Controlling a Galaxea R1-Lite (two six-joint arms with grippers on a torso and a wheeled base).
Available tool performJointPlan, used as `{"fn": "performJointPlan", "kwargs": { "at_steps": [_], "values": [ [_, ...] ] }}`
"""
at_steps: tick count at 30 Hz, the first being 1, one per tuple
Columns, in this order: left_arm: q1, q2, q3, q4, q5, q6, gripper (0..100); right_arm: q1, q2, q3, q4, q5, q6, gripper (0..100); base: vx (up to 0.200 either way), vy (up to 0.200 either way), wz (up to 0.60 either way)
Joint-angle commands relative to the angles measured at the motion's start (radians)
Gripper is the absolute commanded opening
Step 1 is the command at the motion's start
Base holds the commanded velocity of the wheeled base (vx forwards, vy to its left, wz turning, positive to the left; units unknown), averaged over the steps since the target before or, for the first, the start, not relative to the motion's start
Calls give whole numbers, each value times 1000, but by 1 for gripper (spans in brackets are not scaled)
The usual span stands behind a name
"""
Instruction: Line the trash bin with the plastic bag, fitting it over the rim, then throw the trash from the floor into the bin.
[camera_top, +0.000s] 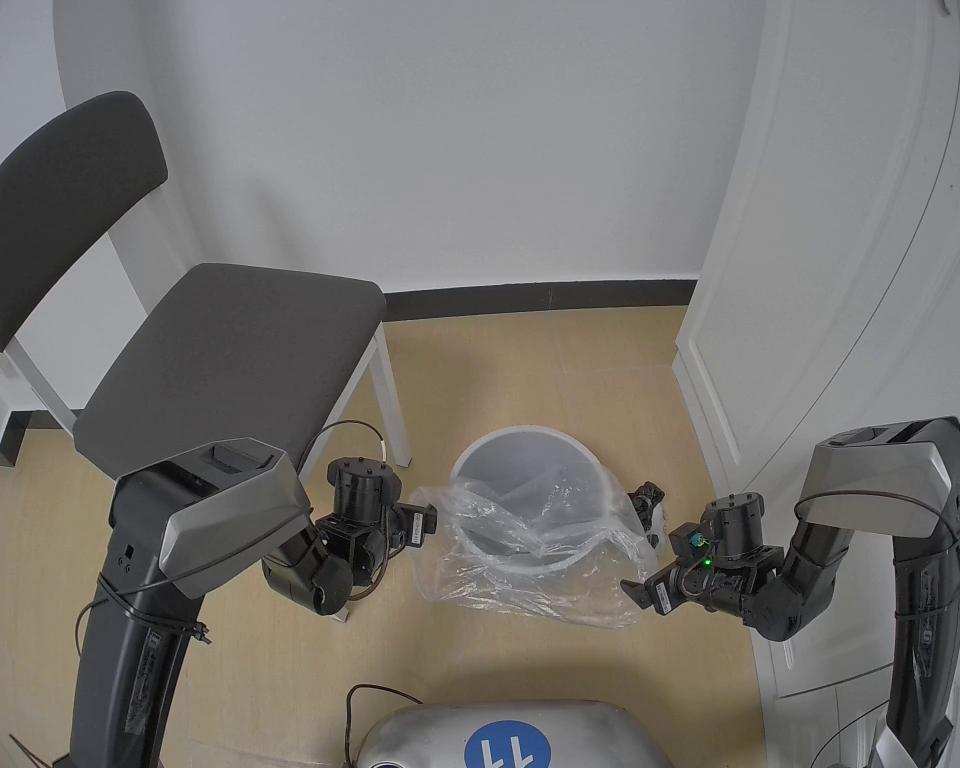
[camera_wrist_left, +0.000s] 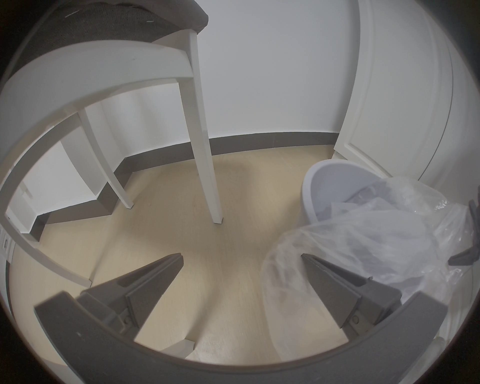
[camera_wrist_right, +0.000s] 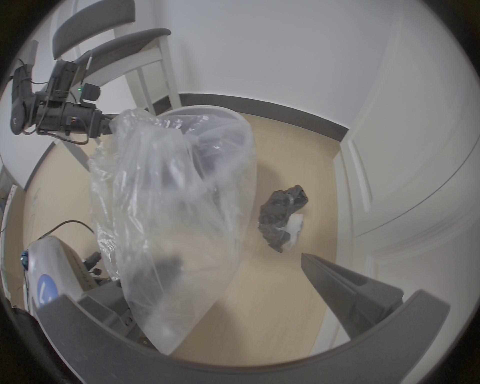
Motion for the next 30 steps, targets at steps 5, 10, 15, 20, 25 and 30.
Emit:
{"fn": "performJointPlan", "kwargs": {
  "at_steps": [5,10,15,20,25,30],
  "values": [
    [-4,-114,119,-10,-70,34,100,34,-158,121,-2,148,2,100,0,0,0],
    [-19,-143,166,-48,-76,45,100,26,-213,154,6,279,9,100,0,0,0],
    [-42,-151,188,-74,-78,45,100,-40,-155,106,7,411,86,100,0,0,0],
    [-60,-166,220,-83,-79,45,100,-113,-68,62,-2,483,97,100,0,0,0],
    [-120,-181,294,-117,-114,45,100,-116,24,9,-6,472,97,100,0,0,0],
    [-212,-178,366,-194,-121,42,100,-87,47,-4,-8,431,101,100,0,0,0]
  ]
}}
